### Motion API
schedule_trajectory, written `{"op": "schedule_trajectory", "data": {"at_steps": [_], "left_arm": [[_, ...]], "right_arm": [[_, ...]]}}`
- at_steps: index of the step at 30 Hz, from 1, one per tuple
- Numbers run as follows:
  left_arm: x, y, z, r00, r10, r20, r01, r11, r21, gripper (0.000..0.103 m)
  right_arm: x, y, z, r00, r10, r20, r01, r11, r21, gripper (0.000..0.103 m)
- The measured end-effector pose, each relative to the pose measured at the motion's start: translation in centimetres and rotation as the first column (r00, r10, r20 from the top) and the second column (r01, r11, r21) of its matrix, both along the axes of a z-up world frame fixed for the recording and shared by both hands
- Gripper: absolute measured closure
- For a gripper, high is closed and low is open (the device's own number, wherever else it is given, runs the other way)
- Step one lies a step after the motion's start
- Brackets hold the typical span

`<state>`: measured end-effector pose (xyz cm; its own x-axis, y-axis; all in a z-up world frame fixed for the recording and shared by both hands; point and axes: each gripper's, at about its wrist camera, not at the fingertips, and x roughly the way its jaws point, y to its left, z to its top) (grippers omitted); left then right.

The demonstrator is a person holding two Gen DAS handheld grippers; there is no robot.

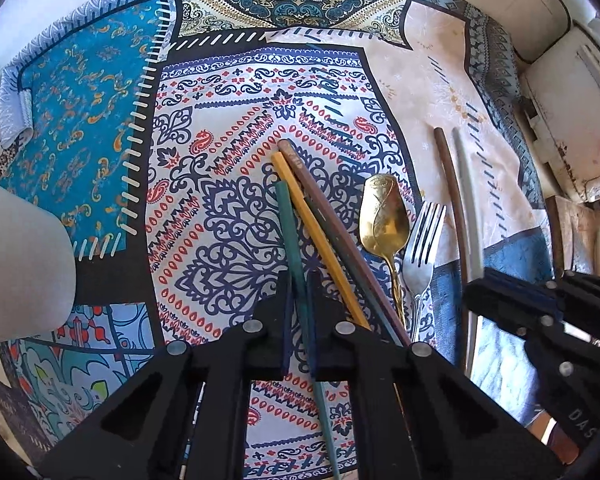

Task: Organize utensils
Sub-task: 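Grasp a green chopstick with the left tool while the right tool grasps a white rod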

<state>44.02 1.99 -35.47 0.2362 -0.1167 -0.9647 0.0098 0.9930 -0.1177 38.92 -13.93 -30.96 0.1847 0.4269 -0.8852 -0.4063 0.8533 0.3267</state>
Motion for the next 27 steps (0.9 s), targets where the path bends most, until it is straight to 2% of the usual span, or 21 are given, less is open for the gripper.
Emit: {"op": "schedule_trajectory", "data": {"at_steps": [7, 13, 27], "left_arm": [[-2.1, 0.5, 1.6, 1.0, -0.005, 0.031, 0.005, 1.0, 0.005, 0.099], [-4.0, 0.6, 4.4, 0.994, -0.018, 0.105, 0.017, 1.0, 0.007, 0.099], [-6.9, 1.0, 11.6, 0.956, -0.035, 0.292, 0.038, 0.999, -0.006, 0.1]], "right_arm": [[-0.5, -1.1, 1.1, 0.999, -0.046, 0.022, 0.046, 0.999, 0.012, 0.097], [-0.8, -1.6, 2.4, 0.995, -0.084, 0.048, 0.083, 0.996, 0.017, 0.097], [-2.7, -1.2, 7.4, 0.976, -0.135, 0.171, 0.128, 0.99, 0.052, 0.097]]}}
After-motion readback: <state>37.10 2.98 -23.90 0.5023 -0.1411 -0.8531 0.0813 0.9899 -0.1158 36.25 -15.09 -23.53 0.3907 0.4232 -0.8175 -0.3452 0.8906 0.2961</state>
